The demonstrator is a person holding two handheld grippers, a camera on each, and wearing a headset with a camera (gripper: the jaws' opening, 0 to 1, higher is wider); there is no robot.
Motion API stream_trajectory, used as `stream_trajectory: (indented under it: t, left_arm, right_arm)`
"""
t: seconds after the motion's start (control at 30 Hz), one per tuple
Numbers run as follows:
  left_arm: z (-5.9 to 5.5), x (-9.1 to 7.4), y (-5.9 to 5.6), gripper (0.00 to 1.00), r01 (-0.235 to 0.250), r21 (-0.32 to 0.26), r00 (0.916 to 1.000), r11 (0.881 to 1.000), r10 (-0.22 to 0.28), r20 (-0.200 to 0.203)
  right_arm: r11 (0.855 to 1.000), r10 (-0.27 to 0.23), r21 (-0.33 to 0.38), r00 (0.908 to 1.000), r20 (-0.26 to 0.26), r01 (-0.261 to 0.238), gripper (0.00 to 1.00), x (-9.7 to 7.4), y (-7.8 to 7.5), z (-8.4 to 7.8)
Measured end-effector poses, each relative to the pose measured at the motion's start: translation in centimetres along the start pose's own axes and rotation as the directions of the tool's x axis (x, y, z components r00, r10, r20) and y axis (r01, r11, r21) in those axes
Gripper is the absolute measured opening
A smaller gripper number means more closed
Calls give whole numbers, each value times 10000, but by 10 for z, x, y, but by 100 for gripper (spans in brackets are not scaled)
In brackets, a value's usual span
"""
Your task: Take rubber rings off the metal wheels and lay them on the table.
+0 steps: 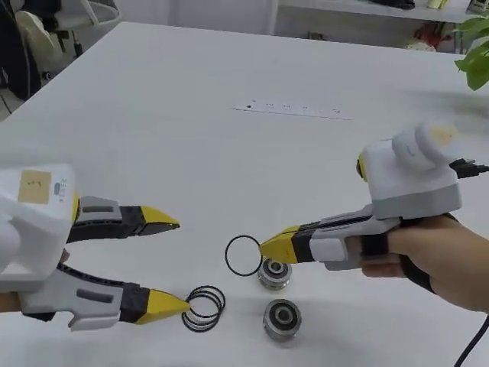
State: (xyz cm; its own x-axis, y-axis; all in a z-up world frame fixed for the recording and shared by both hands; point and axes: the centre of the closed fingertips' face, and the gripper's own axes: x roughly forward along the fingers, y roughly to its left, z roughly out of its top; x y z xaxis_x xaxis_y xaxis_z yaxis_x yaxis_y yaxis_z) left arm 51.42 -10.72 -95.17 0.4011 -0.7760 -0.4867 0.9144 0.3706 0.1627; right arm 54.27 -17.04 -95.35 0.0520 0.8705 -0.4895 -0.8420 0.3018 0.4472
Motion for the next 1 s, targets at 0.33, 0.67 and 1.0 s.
stream_trajectory:
  t: [0.33,0.67,1.0]
  left_arm:
    - [-27,-24,-3,59,-826,-819,9964,9932,808,-248]
    - [-41,-38,-3,60,-1429,-1401,9894,9798,1378,-450]
    - [-38,-41,2,60,-1798,-1835,9836,9664,1787,-227]
  right_arm:
    - [9992,375,-110,9981,-493,-381,0,29,7,-10]
    - [9988,486,13,9938,-1002,-487,0,45,6,-27]
    - [9999,43,-117,9905,-1371,-60,0,49,-3,-38]
